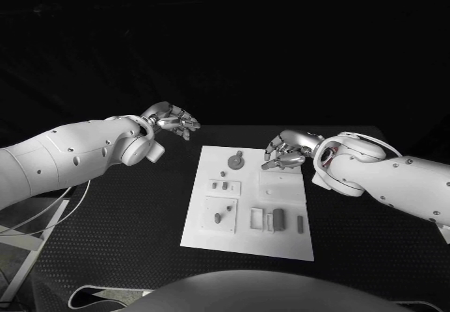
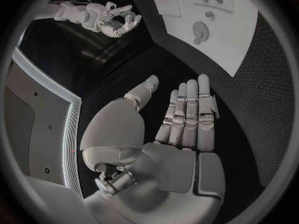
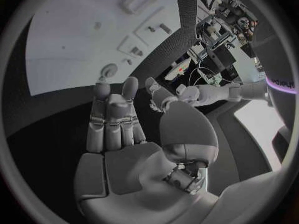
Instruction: Assemble the parts on the task board
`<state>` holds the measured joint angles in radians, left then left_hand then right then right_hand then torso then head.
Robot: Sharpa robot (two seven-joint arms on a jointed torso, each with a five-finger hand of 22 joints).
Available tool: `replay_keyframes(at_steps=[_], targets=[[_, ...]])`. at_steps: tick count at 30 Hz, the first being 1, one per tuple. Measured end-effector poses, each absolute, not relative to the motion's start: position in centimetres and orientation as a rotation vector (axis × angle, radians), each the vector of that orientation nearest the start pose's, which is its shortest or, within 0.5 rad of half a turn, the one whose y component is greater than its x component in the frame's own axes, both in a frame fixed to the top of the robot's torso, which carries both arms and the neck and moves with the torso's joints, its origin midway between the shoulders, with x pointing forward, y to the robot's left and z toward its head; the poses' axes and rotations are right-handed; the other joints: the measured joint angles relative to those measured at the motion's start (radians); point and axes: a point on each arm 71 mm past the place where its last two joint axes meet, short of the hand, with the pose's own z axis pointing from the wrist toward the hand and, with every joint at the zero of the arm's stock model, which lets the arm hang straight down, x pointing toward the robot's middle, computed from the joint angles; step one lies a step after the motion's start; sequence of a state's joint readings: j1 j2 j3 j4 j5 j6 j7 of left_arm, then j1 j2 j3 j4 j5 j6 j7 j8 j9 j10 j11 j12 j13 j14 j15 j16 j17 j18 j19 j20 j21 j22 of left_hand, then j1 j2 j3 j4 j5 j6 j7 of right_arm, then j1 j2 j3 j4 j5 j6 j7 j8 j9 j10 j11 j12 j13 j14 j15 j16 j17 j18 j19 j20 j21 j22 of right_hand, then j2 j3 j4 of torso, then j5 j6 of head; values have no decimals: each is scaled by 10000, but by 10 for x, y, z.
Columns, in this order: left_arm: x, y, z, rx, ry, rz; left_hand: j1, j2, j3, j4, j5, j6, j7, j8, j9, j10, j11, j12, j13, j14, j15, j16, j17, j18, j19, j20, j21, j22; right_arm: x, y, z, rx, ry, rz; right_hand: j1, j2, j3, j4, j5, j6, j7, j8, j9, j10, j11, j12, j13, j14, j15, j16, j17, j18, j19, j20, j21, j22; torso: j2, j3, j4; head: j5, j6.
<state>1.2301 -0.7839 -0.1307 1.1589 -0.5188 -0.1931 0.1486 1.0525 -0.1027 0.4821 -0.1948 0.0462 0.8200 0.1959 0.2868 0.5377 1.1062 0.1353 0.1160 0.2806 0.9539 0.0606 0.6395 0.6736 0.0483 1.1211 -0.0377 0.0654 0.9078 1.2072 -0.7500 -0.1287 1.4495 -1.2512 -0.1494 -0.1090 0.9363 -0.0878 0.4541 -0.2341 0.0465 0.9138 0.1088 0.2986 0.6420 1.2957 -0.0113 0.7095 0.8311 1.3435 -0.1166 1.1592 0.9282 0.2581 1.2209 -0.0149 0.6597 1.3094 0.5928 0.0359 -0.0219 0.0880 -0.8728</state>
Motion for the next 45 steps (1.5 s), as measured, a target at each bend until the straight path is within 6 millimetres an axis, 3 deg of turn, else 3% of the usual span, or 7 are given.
replay_keyframes(at_steps=[5,13,18,23,30,42,45], targets=[[537,290,-225,-7308,17537,-9663,0,0,0,0,0,0,0,0,0,0,0,0,0,0,0,0,7,59,-2,2,0,0,477,-188,-239,-198,20654,6897,-900,26,81,613,38,328,-282,353,436,-1004,-152,2767,2518,3,-169,1077,716,-33,318,-214,277,0,-68,45,-78,9,0],[537,292,-228,-7364,17563,-9603,0,0,0,0,0,0,0,0,0,0,0,0,1,0,0,0,9,64,-3,3,0,0,459,-206,-263,853,22529,5962,-1711,193,208,1171,38,370,-324,728,1019,-1101,-211,3658,3226,-95,-266,1521,935,-114,338,-335,557,0,-134,94,-160,-37,0],[536,292,-228,-7375,17578,-9605,0,0,0,0,0,0,0,0,0,0,0,0,1,0,0,0,9,65,-4,4,0,0,447,-211,-279,1179,23554,5299,-2084,100,194,1308,38,370,-324,728,1210,-1118,-228,3788,3342,-132,-302,1613,950,-171,297,-378,642,0,-143,100,-178,-113,0],[536,293,-229,-7388,17575,-9593,0,0,0,0,0,0,0,0,0,0,0,0,1,0,0,0,17,67,-4,4,0,1,437,-213,-294,1305,24215,4817,-2509,-110,300,1648,38,370,-324,398,1106,-1151,-227,3837,3386,-148,-315,1672,949,-171,240,-433,735,0,-141,94,-174,-160,0],[536,292,-229,-7385,17593,-9616,0,0,-27,27,0,0,0,0,0,0,0,0,-8,0,0,1,18,68,-5,5,0,-8,429,-208,-310,1232,24911,4396,-2867,-235,497,2050,38,370,-324,243,1016,-1162,-237,3903,3422,-184,-283,1757,933,-172,221,-446,840,0,-121,71,-148,-198,0],[536,291,-229,-7384,17609,-9636,-40,40,-27,27,0,0,0,0,0,0,0,0,-8,0,0,1,27,70,-6,6,0,-8,422,-203,-336,1241,25575,3929,-3003,-214,538,2162,38,369,-325,180,1029,-1169,-243,3950,3433,-185,-284,1804,933,-180,182,-480,914,0,-105,75,-135,-188,0],[536,291,-229,-7380,17613,-9646,-40,40,-10,44,0,0,0,0,0,0,0,0,-7,0,0,1,27,71,-6,6,0,-7,424,-202,-338,1285,25599,3906,-3003,-213,538,2162,38,498,-453,126,1006,-1206,-243,3951,3445,-202,-299,1804,933,-182,181,-478,914,0,-104,81,-142,-183,0]])
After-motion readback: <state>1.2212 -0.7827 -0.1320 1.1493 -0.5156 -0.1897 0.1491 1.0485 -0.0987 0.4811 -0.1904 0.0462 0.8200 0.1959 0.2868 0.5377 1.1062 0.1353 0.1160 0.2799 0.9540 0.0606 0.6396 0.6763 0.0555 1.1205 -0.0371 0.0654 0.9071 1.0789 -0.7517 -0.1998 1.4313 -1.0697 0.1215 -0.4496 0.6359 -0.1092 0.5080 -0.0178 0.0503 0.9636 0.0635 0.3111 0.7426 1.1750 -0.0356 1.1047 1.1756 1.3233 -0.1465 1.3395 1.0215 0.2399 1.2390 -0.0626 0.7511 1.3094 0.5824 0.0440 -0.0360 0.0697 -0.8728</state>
